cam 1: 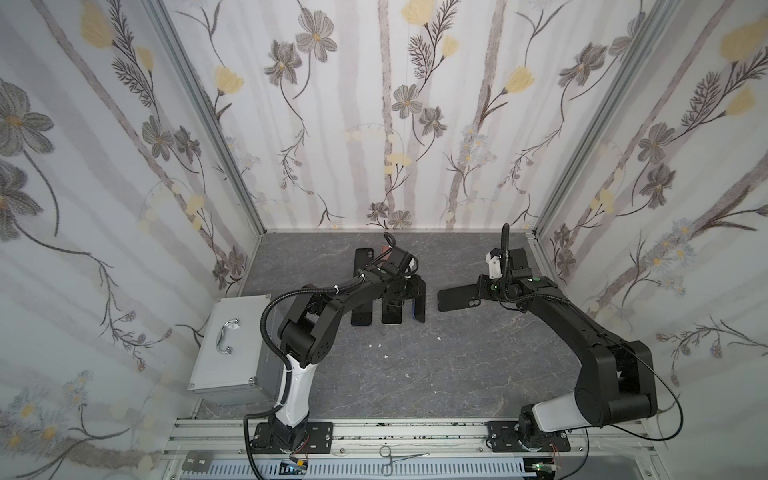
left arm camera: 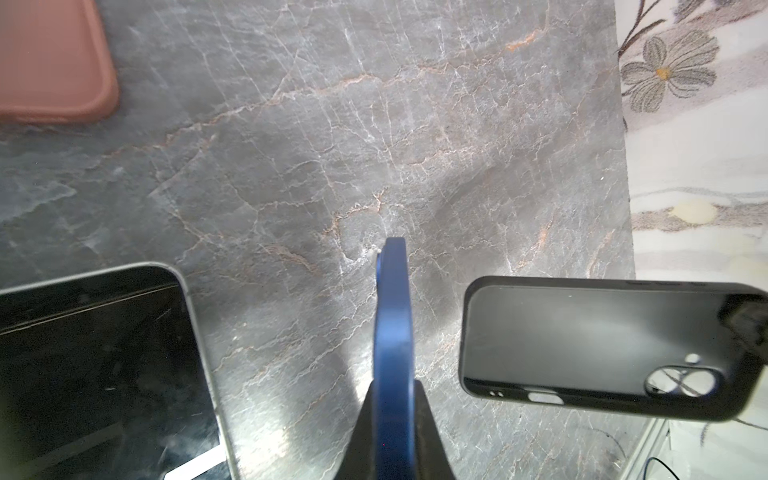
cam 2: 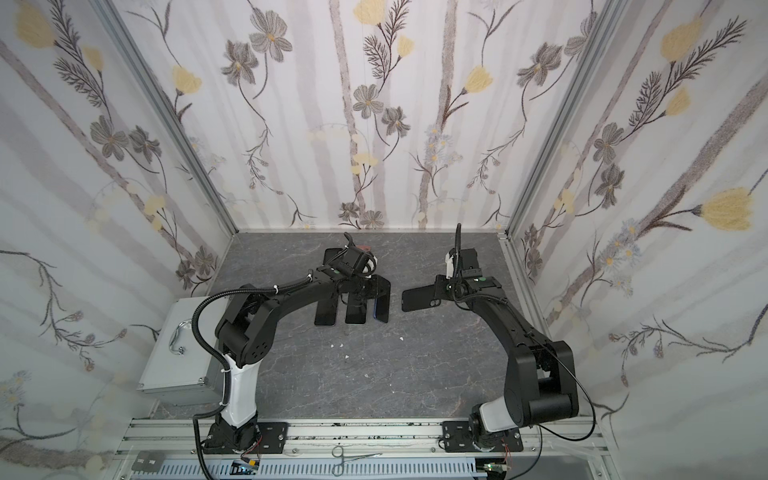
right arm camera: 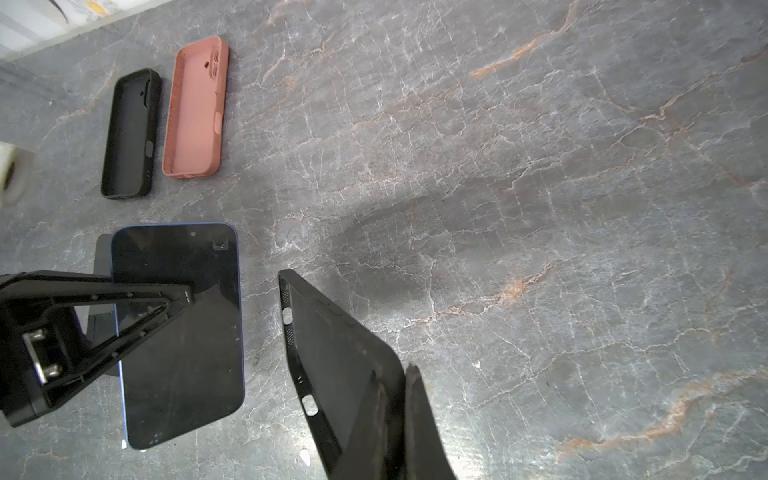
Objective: Take the phone out of the phone case
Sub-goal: 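Lower the black phone toward the table with the left gripper while right gripper withdraws, then set the blue-edged black phone flat on the table and open the left gripper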
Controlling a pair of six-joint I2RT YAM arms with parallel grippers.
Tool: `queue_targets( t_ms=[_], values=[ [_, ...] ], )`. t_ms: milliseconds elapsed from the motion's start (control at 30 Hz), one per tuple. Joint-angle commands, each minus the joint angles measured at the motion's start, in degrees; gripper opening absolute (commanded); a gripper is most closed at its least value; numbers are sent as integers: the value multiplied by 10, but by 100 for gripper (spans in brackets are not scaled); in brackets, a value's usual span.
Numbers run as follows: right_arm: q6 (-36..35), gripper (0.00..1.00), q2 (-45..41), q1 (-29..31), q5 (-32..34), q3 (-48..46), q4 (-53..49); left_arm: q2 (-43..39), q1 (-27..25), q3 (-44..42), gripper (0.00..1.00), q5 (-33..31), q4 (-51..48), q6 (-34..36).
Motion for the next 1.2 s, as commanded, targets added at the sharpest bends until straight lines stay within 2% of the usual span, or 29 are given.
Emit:
queue_targets(
  t_ms=[0,233,433,1167],
  values=[
    [-4,0,7,0,-10,11,8,3,6,-12,0,46,61,-34],
    [-7,0,18,-1,-12,18,6,5,17,-48,0,83,117,-60],
    [-7,0,26,-1,-19,24,6,10,26,-61,0,85,139,-75],
    [-13,0,90,-1,-11,60,-3,56,26,-39,0,96,156,-100]
  ],
)
